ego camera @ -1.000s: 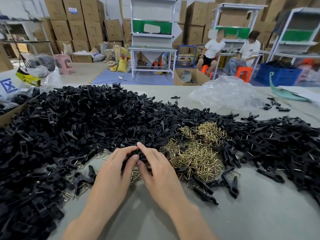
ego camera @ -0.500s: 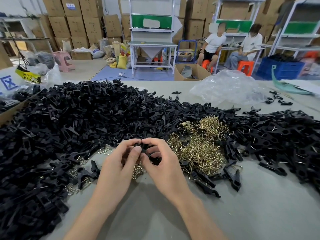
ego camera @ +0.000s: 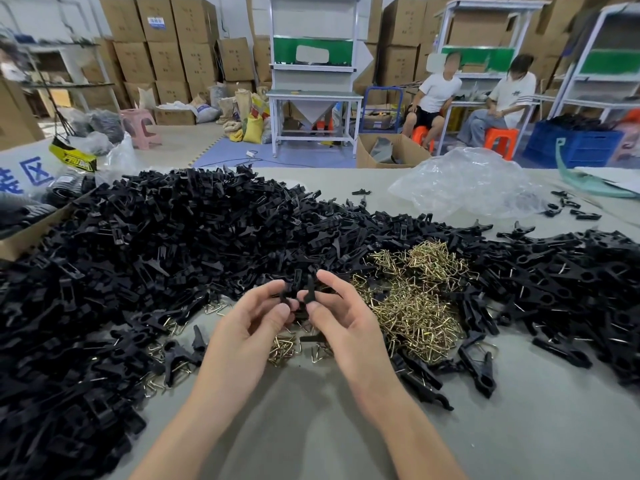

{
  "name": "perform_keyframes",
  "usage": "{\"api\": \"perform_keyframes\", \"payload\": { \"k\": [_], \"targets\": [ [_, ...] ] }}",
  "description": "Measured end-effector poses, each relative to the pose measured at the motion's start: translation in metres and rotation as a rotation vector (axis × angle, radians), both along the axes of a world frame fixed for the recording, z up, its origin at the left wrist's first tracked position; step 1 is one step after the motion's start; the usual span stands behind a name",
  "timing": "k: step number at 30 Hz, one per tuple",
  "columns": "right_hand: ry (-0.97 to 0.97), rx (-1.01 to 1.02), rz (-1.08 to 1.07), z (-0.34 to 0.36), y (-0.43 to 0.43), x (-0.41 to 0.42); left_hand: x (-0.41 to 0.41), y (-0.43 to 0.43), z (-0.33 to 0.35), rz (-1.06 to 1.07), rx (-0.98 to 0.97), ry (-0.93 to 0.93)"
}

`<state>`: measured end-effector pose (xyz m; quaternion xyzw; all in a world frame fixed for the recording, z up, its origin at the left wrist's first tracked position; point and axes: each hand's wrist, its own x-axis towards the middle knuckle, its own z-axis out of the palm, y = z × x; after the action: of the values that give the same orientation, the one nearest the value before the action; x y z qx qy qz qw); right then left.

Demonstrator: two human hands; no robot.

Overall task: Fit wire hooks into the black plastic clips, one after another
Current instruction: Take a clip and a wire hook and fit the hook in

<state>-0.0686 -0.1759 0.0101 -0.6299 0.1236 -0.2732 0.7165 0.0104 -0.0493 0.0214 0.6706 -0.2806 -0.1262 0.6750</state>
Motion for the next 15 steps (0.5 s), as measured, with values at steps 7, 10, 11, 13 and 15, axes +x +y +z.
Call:
{"api": "perform_keyframes", "payload": {
  "k": [7, 10, 11, 13, 15],
  "targets": [
    [-0.001, 0.031, 0.020, 0.0014, 0.0005, -0.0019, -0.0029, -0.0015, -0.0011, 0.021, 0.022, -0.006],
    [-0.026, 0.059, 0.029, 0.0021, -0.0008, -0.0027, -0.0020, -0.0015, -0.0008, 0.019, 0.003, 0.030],
    [-0.039, 0.057, 0.031, 0.0019, -0.0013, -0.0030, -0.0020, -0.0013, -0.0005, 0.017, -0.015, 0.051],
    [-0.070, 0.060, 0.033, 0.0019, -0.0009, -0.0034, -0.0024, -0.0016, 0.0005, 0.004, -0.066, 0.116],
    [-0.084, 0.046, 0.048, 0.0015, 0.0005, -0.0030, -0.0035, -0.0022, 0.0018, -0.017, -0.109, 0.175]
  ]
}}
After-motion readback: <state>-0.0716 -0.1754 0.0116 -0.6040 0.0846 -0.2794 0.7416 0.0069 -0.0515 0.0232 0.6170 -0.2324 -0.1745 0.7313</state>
